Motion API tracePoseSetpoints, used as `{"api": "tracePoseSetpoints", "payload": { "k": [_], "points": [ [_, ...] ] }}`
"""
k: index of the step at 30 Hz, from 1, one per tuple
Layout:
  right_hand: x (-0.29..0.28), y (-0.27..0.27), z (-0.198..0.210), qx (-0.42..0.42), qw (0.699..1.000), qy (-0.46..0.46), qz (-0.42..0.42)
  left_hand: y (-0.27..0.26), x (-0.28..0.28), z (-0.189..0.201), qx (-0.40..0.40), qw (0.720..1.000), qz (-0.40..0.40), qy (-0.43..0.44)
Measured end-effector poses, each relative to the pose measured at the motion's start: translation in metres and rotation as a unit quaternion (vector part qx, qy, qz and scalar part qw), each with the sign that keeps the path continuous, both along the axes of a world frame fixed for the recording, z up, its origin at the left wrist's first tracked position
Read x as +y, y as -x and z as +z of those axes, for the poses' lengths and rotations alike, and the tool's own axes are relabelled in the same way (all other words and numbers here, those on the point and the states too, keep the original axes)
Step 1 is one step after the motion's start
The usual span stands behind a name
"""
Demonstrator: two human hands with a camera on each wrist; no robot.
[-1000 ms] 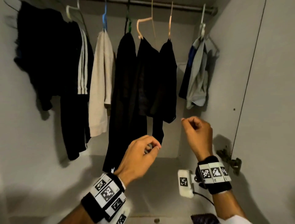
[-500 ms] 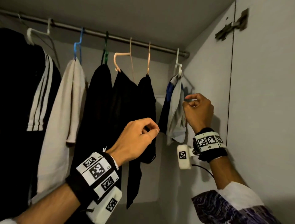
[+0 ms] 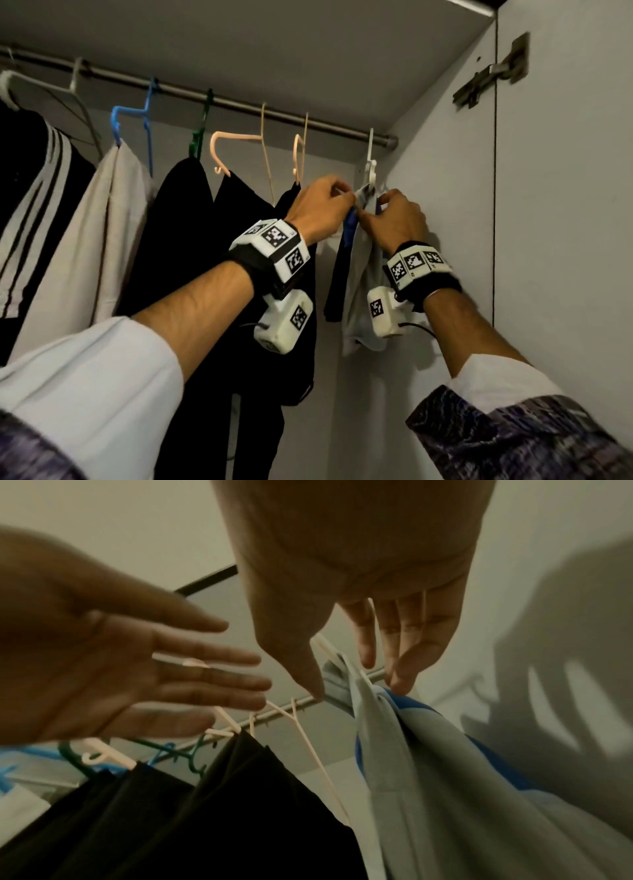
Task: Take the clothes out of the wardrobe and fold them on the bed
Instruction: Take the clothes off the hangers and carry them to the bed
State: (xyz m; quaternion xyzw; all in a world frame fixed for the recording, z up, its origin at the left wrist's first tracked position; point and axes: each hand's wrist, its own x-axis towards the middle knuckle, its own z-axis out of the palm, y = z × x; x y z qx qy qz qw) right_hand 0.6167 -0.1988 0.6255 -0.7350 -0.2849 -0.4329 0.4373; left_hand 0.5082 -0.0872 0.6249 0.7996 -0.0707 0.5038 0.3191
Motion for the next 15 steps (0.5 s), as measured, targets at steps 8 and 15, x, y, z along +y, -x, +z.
{"api": "tracePoseSetpoints", "payload": {
  "k": [8, 15],
  "points": [
    [0.002, -0.026, 0.011, 0.008, 0.999, 0.037, 0.026, -0.047, -0.032, 0.029, 0.001, 0.999, -0.042, 0.015],
    [-0.01, -0.04, 0.019, 0.006, 0.992, 0.052, 0.117, -0.077, -0.027, 0.048, -0.021, 0.995, -0.059, 0.082]
  ]
}}
